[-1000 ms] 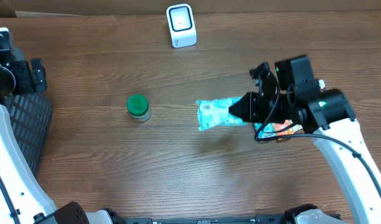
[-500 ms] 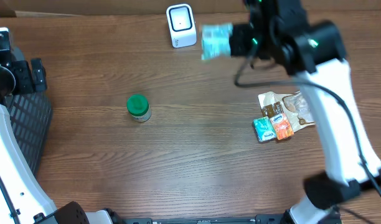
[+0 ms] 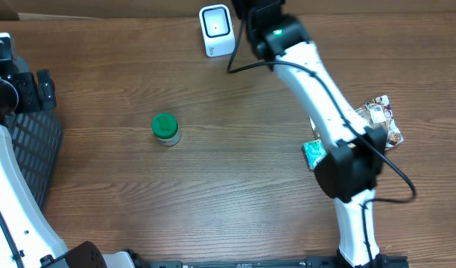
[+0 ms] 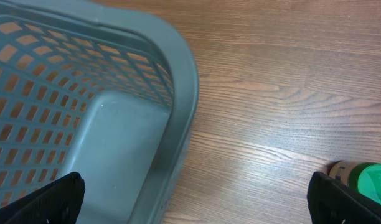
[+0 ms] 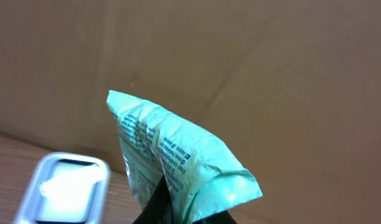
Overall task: Scan the item barcode
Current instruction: 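Lift the light-blue wipes pack and carry it toward the scanner, then hold the wipes pack in front of the white scanner, then carry the wipes pack right and drop it on the snack bag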
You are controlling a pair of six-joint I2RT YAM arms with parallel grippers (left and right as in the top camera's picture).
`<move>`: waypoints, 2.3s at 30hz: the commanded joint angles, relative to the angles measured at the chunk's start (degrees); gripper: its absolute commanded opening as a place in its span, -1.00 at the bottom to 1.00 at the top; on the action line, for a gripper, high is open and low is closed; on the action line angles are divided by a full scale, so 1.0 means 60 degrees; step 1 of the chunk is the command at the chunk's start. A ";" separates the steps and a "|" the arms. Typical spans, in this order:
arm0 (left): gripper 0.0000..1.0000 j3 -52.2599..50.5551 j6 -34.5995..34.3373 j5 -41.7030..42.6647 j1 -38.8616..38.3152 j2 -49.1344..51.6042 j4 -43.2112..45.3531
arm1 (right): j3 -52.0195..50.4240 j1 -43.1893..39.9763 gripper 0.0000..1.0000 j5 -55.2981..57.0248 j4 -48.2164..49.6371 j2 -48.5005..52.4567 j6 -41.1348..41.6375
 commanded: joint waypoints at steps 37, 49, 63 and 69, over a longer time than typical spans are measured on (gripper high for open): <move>1.00 0.0040 0.0211 0.0004 -0.0018 0.0051 0.0036 | 0.0270 0.0670 -0.92 0.1198 0.2033 0.1960 -0.4138; 1.00 0.0040 0.0211 0.0004 -0.0018 0.0051 0.0033 | 0.0270 0.0641 -0.92 -0.0350 -0.1319 -0.0353 -0.0481; 1.00 0.0040 0.0211 0.0004 -0.0018 0.0051 0.0036 | 0.0270 -0.1071 -0.92 -0.5632 -1.0265 -0.2703 0.4932; 0.99 0.0040 0.0211 0.0004 -0.0018 0.0051 0.0036 | 0.0131 -0.3045 -0.92 -0.7213 -1.2134 -0.2758 0.5067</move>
